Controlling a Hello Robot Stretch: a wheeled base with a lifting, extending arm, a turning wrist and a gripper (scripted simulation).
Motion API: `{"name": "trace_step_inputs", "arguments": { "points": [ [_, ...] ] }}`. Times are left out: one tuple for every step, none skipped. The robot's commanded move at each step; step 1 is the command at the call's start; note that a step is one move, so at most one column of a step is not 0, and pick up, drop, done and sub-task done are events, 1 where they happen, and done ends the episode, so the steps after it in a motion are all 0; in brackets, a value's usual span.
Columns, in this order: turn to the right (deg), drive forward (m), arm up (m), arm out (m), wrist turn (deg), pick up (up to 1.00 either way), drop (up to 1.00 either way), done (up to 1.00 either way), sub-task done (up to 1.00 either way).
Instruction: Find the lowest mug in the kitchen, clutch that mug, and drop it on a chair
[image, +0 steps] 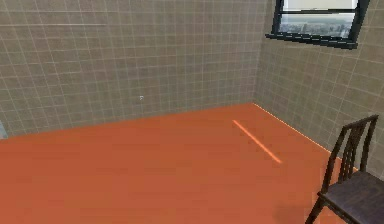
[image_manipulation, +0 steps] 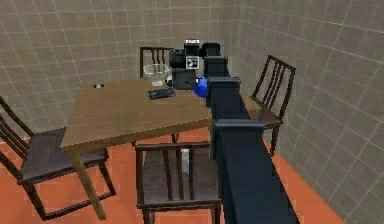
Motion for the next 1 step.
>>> {"name": "trace_step_inputs", "arguments": {
  "points": [
    [0.0, 0.00, 0.00, 0.00, 0.0, 0.00, 0.00, 1.00, 0.00]
  ]
}}
